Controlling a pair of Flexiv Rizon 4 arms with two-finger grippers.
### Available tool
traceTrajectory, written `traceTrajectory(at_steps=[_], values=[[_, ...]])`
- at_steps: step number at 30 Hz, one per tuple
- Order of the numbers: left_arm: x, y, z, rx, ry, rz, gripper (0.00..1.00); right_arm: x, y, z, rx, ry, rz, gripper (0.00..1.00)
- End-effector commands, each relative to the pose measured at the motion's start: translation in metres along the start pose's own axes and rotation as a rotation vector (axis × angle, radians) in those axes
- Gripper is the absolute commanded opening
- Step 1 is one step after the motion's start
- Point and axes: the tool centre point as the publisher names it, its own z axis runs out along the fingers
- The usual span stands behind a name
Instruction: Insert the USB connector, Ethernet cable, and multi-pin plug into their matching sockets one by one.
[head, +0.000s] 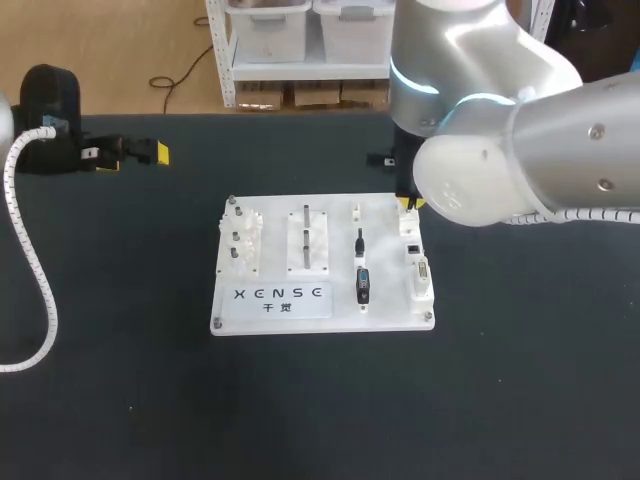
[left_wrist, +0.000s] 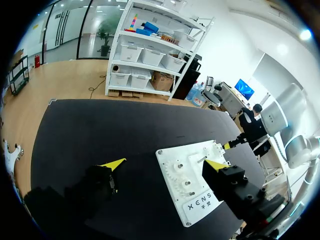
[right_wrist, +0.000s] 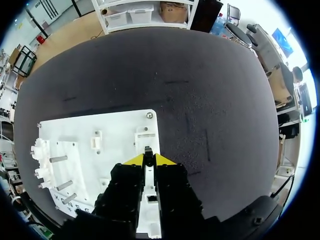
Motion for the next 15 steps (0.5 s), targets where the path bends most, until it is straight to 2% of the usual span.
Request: traceTrajectory(at_steps=[1,15], values=[[0.0,0.0,0.0,0.0,0.0,0.0,1.0,-0.001,0.0,0.005,0.005,0.01,0.009,0.0],[0.0,0.0,0.0,0.0,0.0,0.0,1.0,-0.001,0.002,0.017,0.028,0.037,0.008,0.0]])
